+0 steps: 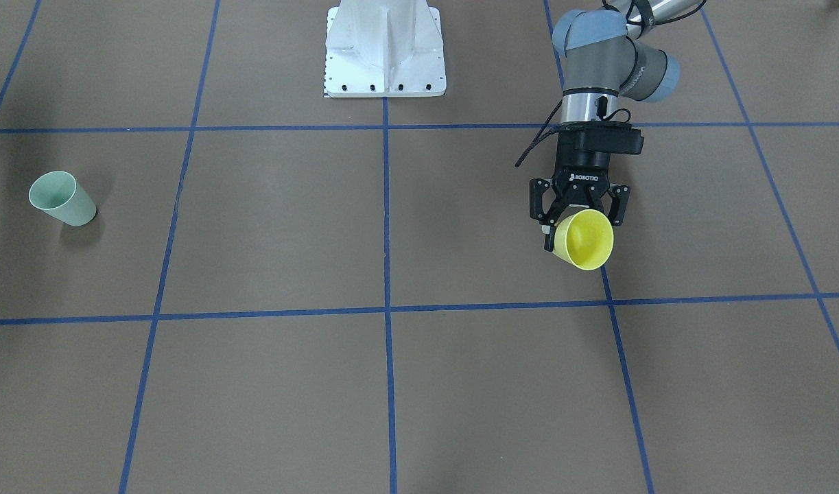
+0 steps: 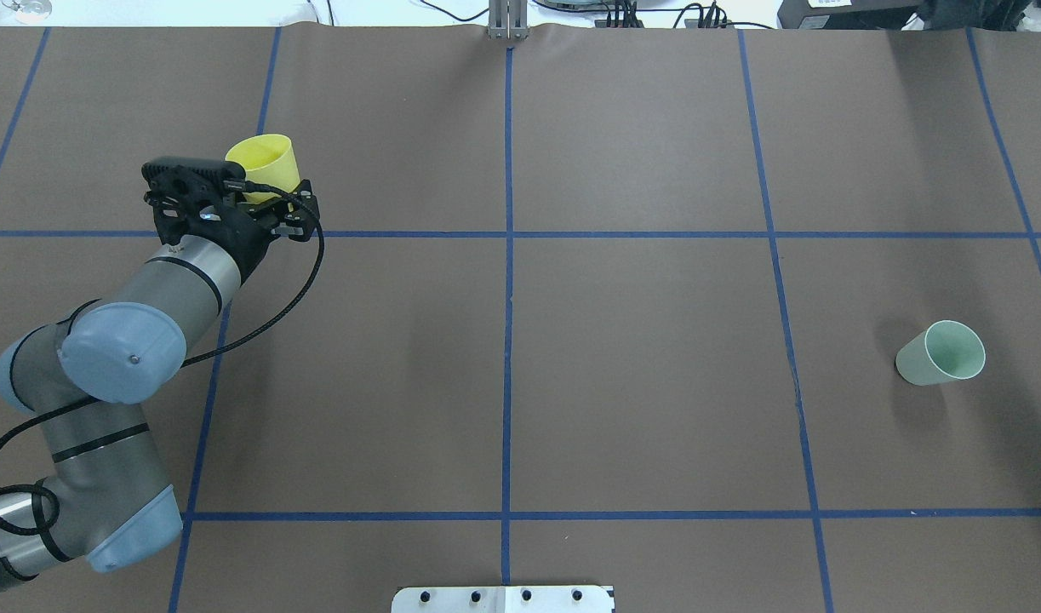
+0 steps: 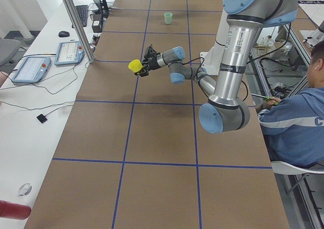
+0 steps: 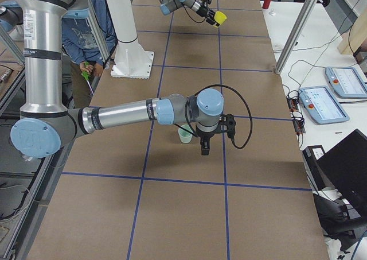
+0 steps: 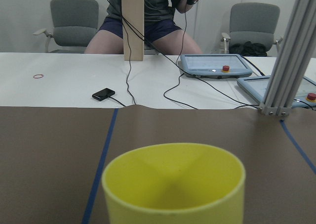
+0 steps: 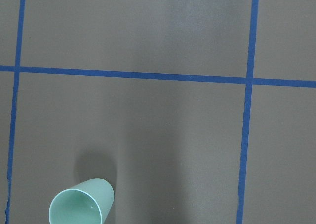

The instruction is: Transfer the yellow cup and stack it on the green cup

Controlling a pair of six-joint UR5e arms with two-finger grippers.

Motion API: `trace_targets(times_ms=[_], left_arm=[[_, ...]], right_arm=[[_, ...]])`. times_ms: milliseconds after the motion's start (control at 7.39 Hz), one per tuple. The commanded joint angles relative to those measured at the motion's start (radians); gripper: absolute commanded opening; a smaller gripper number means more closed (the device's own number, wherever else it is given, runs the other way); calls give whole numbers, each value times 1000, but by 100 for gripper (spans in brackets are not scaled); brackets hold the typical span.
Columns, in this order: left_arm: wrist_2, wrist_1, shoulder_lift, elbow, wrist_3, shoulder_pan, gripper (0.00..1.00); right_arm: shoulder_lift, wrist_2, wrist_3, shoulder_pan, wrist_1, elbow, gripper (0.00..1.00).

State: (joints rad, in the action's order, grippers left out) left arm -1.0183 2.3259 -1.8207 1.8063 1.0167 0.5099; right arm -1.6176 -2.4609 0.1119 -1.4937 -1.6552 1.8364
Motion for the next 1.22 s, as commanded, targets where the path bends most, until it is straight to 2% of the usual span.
trace_targets(times_ms=[0,135,271,406,541,677,812,948,1083], left_arm=[[-13,131,-9,-31,-44,-57,0],[-55,138,-46,-73,-62,-80,0],[-110,159,-93,-73,-155,-82,0],[-194,302,-97,-94,-223,-82,0],[-224,363,-110,-123,-236,-83,0],[-230,363,-135,-149,-250,-82,0],[-349,381,-152,-160,-471,-61,0],[-465,406,-205,-160,-542,-33,0],[-536,415,-210,-160,-553,-24,0]], right_arm=[[54,-3,93,30,0,1,100],[77,-4,126,44,0,3,100],[106,-6,181,65,0,6,100],[145,-6,254,107,2,10,100],[160,-6,297,133,23,12,100],[162,-3,295,182,107,14,100],[169,-6,307,225,155,21,100],[192,-7,409,265,157,41,100],[243,-9,514,326,163,50,99]])
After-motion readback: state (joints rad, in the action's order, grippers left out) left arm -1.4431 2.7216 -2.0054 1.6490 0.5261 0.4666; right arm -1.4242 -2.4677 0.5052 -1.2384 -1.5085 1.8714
